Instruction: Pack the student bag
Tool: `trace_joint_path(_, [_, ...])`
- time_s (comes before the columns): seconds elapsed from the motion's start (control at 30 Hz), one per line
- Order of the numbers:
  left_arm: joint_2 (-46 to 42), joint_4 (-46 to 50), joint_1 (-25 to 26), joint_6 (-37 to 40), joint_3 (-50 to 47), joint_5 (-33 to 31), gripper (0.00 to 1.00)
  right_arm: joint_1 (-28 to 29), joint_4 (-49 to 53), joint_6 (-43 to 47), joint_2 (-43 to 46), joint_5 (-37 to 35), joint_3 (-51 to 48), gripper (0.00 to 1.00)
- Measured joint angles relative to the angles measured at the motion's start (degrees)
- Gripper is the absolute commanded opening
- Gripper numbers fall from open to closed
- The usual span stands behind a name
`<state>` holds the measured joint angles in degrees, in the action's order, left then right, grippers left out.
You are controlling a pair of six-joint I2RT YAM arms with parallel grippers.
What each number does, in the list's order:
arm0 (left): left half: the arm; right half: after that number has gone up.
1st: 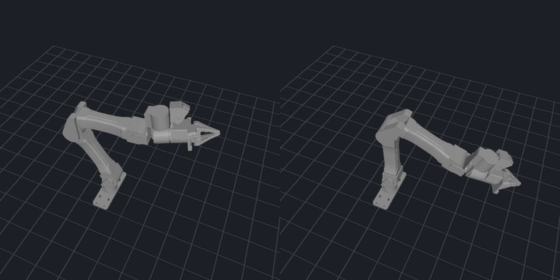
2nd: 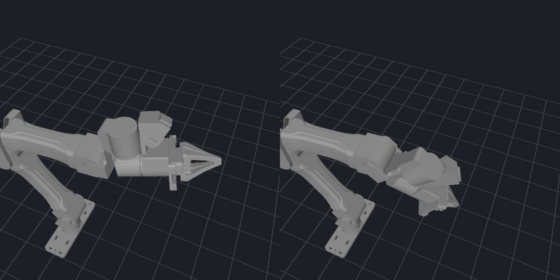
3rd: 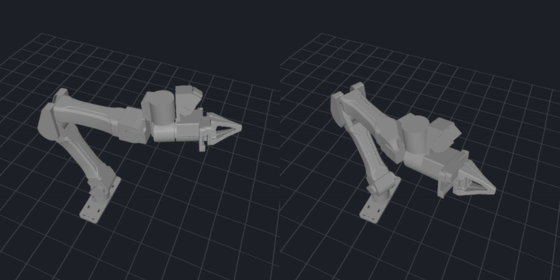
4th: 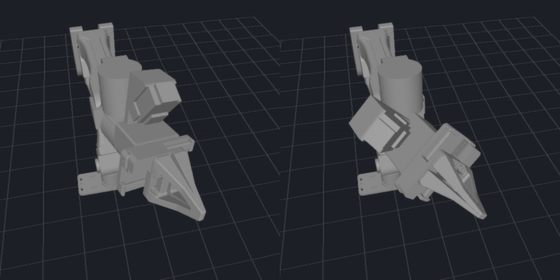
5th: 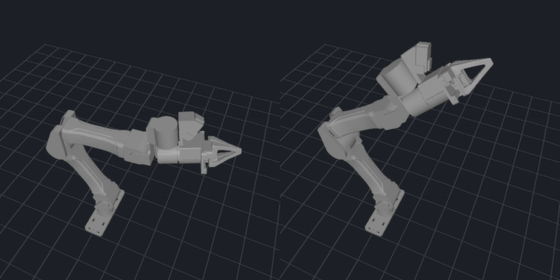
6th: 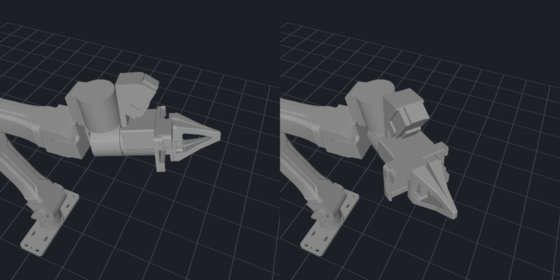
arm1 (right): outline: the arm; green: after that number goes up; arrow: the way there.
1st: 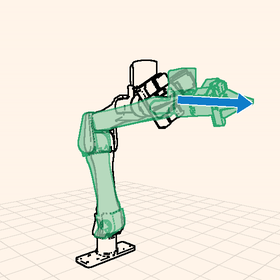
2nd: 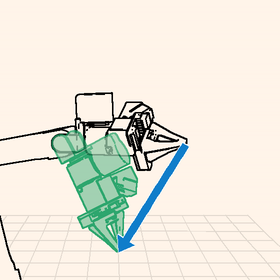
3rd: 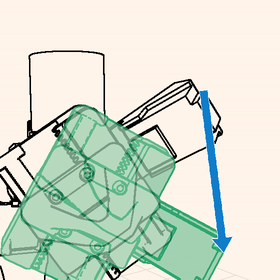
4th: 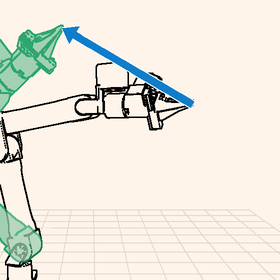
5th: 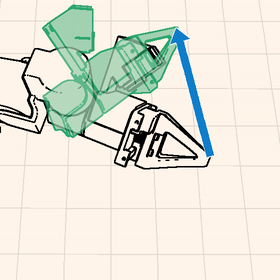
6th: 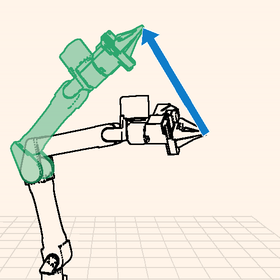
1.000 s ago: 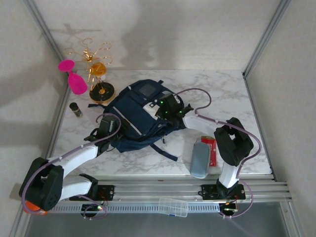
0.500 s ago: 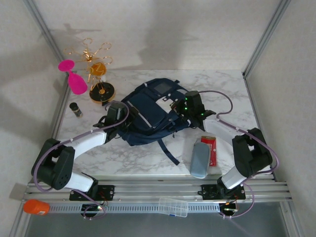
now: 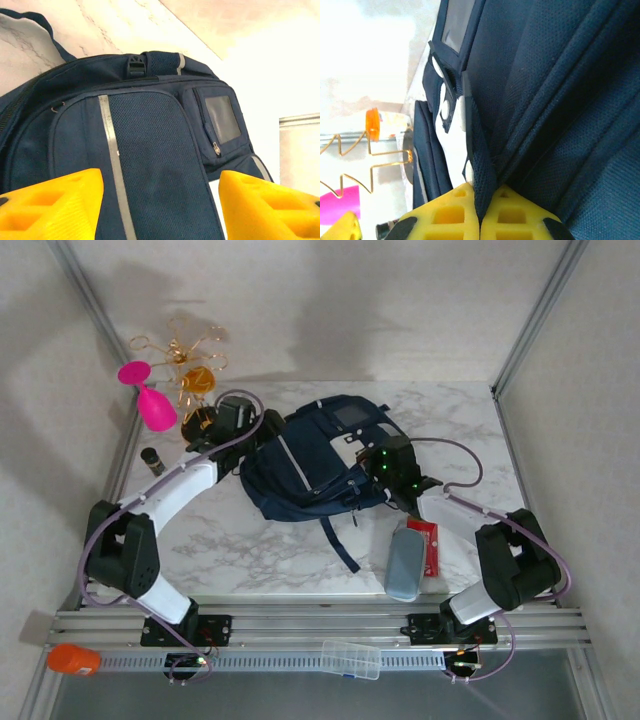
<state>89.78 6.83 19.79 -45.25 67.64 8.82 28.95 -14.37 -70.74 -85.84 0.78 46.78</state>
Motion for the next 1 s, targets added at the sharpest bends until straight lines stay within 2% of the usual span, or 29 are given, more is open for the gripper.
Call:
trace_joint_path(0.13, [-5.97, 3.48, 3.5, 0.44, -4.04, -0.68, 0.58, 2.64, -2.4, -2.47, 1.03, -3.61, -1.86, 0.0])
trace_joint_path(0.37, [-17.4, 1.6, 21.84, -6.27, -15.32, -4.85, 0.48, 6.62, -5.35, -7.3, 1.14, -7.13, -3.15, 0.0])
trace_joint_path(0.47, [-17.18, 0.55, 26.34, -8.79, -17.68, -8.0, 0.42, 7.48, -6.03, -8.83, 1.14, -7.17, -3.23, 0.0])
trace_joint_path(0.7, [-9.38, -1.42, 31.41, -9.7, -15.76, -12.37, 0.39, 9.2, -6.05, -11.23, 1.14, -7.28, -3.37, 0.0])
trace_joint_path(0.87, [-2.78, -1.53, 32.63, -10.8, -11.5, -14.32, 0.45, 9.44, -5.97, -12.17, 1.14, -7.23, -3.37, 0.0])
trace_joint_path(1.0, [-0.15, -1.68, 32.89, -12.61, -10.43, -16.68, 0.41, 9.44, -5.97, -12.87, 1.27, -7.3, -3.41, 0.0])
